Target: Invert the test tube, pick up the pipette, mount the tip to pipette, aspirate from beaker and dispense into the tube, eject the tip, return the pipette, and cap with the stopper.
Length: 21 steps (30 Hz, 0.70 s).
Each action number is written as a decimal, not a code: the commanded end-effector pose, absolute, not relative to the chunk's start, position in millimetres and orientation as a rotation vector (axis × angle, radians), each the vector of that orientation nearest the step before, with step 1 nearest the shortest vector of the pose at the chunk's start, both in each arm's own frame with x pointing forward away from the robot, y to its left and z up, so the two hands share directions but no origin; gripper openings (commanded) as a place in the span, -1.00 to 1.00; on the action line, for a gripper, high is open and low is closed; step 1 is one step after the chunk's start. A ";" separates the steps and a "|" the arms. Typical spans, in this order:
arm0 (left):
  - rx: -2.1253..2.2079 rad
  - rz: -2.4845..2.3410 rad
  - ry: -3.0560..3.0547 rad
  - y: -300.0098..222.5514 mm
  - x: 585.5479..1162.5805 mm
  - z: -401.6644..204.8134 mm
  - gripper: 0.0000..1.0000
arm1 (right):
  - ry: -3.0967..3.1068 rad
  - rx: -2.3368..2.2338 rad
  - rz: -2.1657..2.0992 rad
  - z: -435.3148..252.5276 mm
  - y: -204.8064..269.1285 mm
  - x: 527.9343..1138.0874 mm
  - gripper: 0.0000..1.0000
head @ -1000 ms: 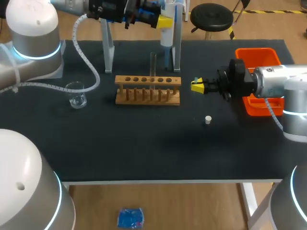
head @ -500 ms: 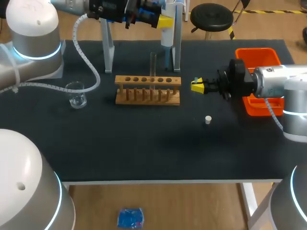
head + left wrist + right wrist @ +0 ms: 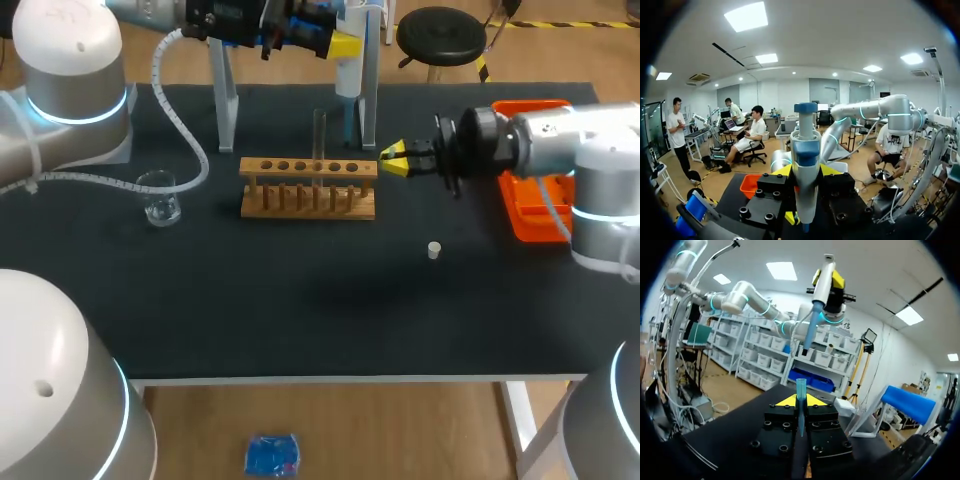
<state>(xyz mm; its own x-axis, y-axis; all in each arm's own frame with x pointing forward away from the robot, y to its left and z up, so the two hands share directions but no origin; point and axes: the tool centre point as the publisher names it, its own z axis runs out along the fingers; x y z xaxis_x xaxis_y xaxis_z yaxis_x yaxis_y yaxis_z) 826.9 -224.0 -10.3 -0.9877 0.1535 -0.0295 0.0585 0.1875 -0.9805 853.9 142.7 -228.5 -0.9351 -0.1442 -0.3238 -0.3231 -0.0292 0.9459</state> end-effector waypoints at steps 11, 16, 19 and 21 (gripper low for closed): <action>-0.212 1.944 -2.362 -224.0 826.9 -9.9 -1.00 | 2.127 -0.578 2.039 -207.7 189.0 860.6 -1.00; -0.212 1.944 -2.362 -224.0 826.9 -9.9 -1.00 | 2.121 -0.619 2.047 -203.8 197.4 850.7 -1.00; -0.212 1.944 -2.362 -224.0 826.9 -9.9 -1.00 | 2.126 -0.632 2.047 -206.4 198.7 846.6 -1.00; -0.212 1.944 -2.362 -224.0 826.9 -9.9 -1.00 | 2.134 -0.635 2.045 -208.0 198.5 846.4 -1.00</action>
<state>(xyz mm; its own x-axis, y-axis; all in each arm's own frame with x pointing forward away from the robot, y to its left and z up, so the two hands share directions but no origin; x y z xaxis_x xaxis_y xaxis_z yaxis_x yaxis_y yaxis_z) 826.8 -224.0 -10.3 -0.9877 0.1534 -0.0292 0.0582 0.1881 -0.9804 847.2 198.7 -206.7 -0.9051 -0.2144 -0.3671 -0.3755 -0.0019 0.9268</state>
